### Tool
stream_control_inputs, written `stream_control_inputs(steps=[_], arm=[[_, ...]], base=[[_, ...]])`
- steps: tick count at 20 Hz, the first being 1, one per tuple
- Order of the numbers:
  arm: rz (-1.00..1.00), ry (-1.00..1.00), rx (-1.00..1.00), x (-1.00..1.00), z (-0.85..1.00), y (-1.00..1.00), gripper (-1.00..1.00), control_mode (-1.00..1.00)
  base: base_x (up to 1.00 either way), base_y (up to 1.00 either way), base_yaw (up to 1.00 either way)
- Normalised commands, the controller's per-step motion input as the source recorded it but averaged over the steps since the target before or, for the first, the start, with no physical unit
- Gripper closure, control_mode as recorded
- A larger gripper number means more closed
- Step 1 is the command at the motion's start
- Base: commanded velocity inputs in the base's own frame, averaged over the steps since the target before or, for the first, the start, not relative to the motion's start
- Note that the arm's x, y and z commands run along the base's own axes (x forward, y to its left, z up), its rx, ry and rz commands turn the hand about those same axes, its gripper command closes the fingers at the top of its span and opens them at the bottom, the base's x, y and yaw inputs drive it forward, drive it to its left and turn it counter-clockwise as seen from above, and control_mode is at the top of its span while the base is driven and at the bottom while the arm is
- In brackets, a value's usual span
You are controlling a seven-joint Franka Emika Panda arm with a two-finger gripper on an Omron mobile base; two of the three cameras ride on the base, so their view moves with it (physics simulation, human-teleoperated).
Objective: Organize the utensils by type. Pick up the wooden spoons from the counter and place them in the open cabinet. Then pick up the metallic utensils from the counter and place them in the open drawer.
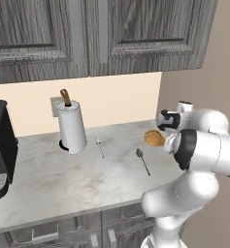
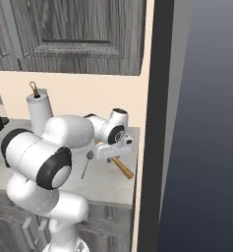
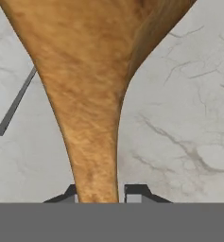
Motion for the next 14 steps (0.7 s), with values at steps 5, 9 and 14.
stream_control_inputs(steps=[5, 9, 14], arm=[[0.21, -0.03, 0.00, -0.75, 0.67, 0.09, 1.00, -1.00], [0.12, 0.00, 0.00, -0.71, 0.46, 0.18, 1.00, -1.00], [0.03, 0.00, 0.00, -0.68, 0.41, 0.22, 1.00, -1.00]], base=[[0.00, 0.00, 0.00], [0.00, 0.00, 0.00], [0.00, 0.00, 0.00]])
